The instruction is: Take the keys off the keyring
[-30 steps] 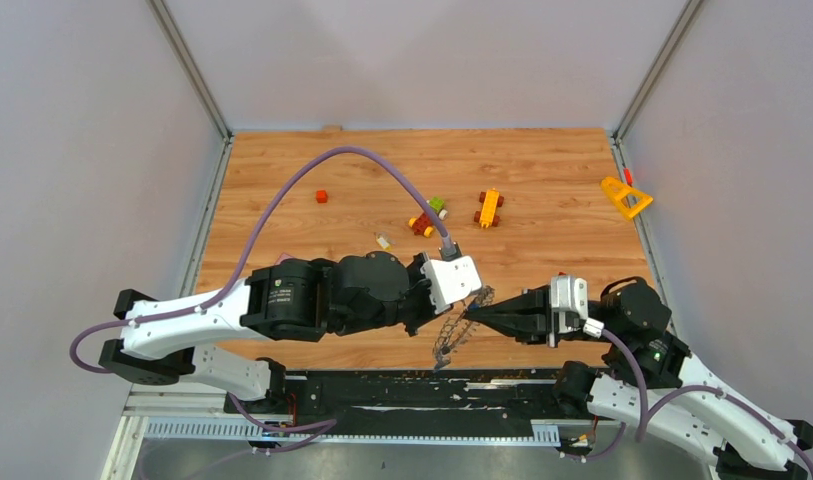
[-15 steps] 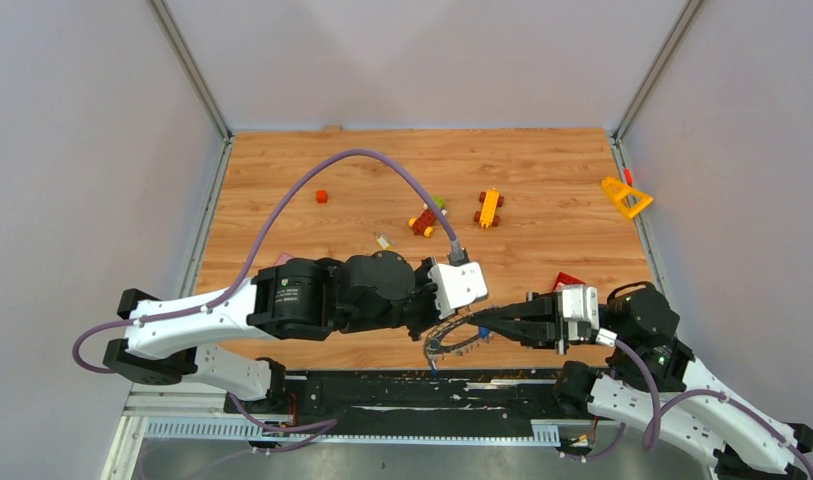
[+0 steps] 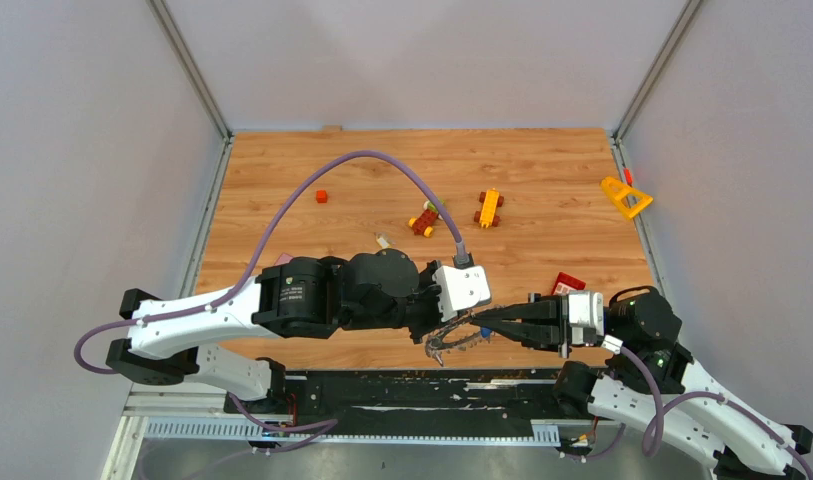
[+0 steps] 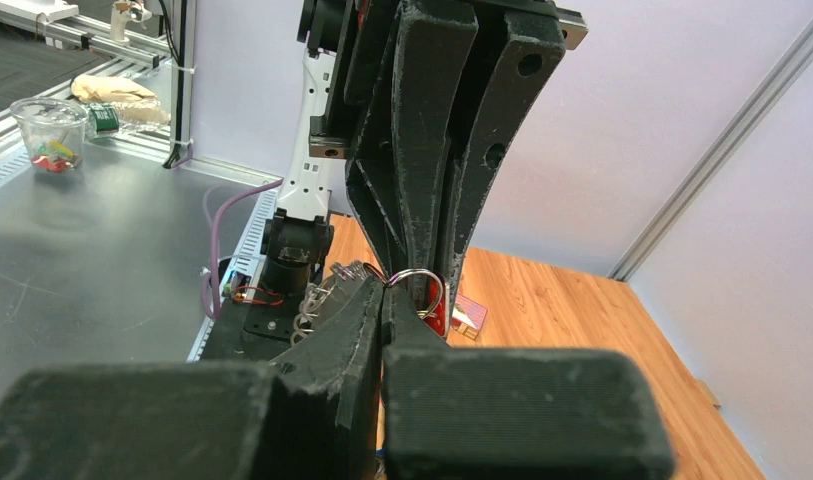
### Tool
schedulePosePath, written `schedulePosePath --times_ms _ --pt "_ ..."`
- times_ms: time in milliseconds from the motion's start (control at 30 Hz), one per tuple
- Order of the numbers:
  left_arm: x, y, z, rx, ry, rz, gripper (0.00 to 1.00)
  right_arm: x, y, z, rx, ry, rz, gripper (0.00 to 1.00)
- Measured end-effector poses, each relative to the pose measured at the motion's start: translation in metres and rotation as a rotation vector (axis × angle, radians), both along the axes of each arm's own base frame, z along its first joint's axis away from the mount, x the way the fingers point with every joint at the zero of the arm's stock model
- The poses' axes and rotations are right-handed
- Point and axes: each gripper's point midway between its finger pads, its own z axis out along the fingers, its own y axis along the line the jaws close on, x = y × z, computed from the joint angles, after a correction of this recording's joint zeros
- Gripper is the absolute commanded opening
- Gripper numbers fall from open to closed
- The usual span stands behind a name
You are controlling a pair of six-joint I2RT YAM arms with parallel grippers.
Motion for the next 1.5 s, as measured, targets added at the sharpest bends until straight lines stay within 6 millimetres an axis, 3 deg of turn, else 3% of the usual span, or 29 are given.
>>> schedulePosePath --times_ms 400,600,900,1033,1167,1300,1400,1500 --pt "0.001 0.001 -0.002 0.006 -0.004 0.007 0.0 0.001 -0.01 0.003 0.017 -0.046 -0.037 0.0" --pt "0.007 0.008 -0.017 0.068 -0.012 0.036 0.0 -0.007 -0.02 0.018 0.074 -0.092 -0.032 0.0" --pt "0.028 0.018 -0.019 0.095 -0.071 0.15 0.0 -0.009 -0.022 0.013 0.049 -0.084 -0.029 0.0" --pt "0.047 0.034 -0.026 0.081 -0.09 0.265 0.0 0.001 -0.027 0.01 0.041 -0.028 -0.096 0.0" --pt "0.069 0.064 -0.057 0.053 -0.045 0.421 0.0 0.024 -0.034 0.008 0.041 0.086 -0.226 0.0" --pt "0.105 0.109 -0.114 0.033 0.053 0.644 0.0 0.043 -0.039 -0.003 0.022 0.201 -0.33 0.0" --pt "0.129 0.136 -0.158 0.014 0.148 0.789 0.07 0.051 -0.04 -0.013 -0.002 0.264 -0.373 0.0" --pt "0.143 0.145 -0.187 0.002 0.221 0.861 0.29 0.058 -0.037 -0.025 -0.035 0.315 -0.406 0.0"
